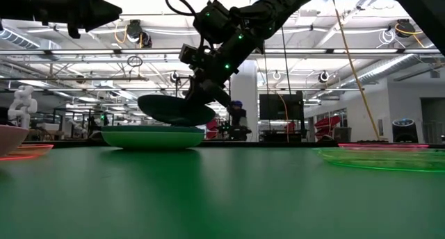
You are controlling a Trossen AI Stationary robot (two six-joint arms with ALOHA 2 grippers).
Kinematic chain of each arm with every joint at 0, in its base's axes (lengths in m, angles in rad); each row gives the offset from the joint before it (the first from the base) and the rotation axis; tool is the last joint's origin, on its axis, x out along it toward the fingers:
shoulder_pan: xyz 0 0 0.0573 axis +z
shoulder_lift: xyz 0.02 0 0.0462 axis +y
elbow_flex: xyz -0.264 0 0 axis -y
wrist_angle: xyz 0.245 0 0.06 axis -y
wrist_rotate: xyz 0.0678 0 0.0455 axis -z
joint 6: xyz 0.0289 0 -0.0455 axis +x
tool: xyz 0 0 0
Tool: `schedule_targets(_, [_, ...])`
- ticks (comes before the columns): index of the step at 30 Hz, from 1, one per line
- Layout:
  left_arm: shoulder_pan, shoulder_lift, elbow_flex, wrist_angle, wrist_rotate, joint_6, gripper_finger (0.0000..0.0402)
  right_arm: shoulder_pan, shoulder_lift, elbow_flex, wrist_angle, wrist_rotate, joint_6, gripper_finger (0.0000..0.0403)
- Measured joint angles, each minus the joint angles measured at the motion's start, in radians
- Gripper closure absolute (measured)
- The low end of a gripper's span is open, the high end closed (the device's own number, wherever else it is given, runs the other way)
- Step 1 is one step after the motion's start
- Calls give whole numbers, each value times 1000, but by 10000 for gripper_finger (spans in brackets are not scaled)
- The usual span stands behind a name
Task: Stack plastic plates
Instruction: Stack the dark blue plate on top of the dark green plate
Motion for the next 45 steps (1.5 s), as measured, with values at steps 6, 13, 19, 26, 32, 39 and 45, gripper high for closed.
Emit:
schedule_targets(6, [0, 0, 0, -2, 0, 0, 263, 0, 0, 0, 0, 0, 0, 388])
schedule_targets(13, [0, 0, 0, -6, 0, 0, 263, 0, 0, 0, 0, 0, 3, 387])
schedule_targets(19, [0, 0, 0, -6, 0, 0, 263, 0, 0, 0, 0, 0, 5, 387])
schedule_targets(26, [0, 0, 0, -7, 0, 0, 263, 0, 0, 0, 1, 0, 63, 370])
schedule_targets(32, [0, 0, 0, -11, 0, 0, 263, 0, 0, 0, 1, 0, 72, 321])
schedule_targets(39, [0, 0, 0, -11, 0, -2, 263, 0, 0, 0, 30, 6, 78, 288])
schedule_targets(45, [0, 0, 0, -11, 0, -28, 263, -2, -1, 0, 62, 8, 171, 264])
